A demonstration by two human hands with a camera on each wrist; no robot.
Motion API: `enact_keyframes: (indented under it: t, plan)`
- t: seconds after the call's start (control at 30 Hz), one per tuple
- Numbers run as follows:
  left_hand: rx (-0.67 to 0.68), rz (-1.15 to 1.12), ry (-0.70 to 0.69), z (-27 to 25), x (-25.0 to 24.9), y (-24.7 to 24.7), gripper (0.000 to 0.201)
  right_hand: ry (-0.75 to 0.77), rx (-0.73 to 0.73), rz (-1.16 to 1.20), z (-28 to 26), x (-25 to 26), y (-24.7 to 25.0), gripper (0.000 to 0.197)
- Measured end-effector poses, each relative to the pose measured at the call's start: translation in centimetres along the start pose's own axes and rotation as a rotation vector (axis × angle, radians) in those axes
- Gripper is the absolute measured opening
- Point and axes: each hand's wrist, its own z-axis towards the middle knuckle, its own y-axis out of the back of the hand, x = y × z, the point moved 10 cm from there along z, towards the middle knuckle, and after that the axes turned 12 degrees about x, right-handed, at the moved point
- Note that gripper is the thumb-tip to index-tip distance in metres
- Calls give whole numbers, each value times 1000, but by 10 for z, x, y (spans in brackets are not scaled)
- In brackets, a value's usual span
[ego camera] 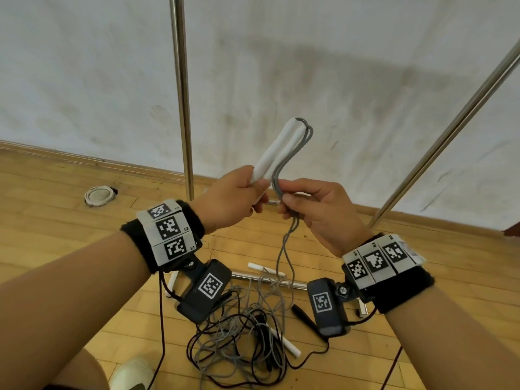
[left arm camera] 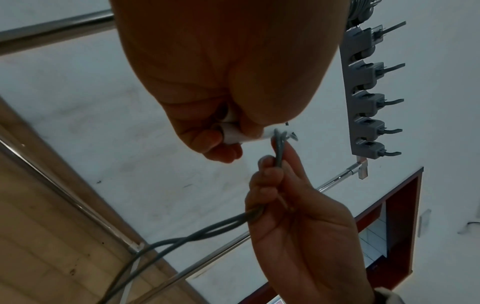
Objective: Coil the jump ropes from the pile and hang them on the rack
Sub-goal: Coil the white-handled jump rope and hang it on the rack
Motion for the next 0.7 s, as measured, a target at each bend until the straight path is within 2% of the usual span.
enact_keyframes:
  t: [0.13, 0.2, 0.3, 0.37, 0.43, 0.6, 0.7]
  plan:
    - [120, -95, -44, -2, -7, -16, 20, -4, -41, 1, 2, -1, -1, 20]
    - [133, -143, -39, -4, -6, -17, 21, -32, -58, 13, 2, -5, -1, 14]
    - [123, -138, -56, -7, -8, -17, 26, -76, -65, 19, 1, -9, -2, 10]
    - [114, -47, -78, -8, -12, -19, 36, -84, -63, -43, 1, -7, -4, 7]
    - [94, 18, -100, -8, -16, -18, 41, -83, -74, -138, 0, -3, -5, 14]
    - [21, 44, -116, -8, -18, -5, 37, -113, -104, -376, -2, -1, -6, 30]
    - [4, 7, -99, -9, -16, 1, 33, -108, 22, -429, -3, -5, -14, 25]
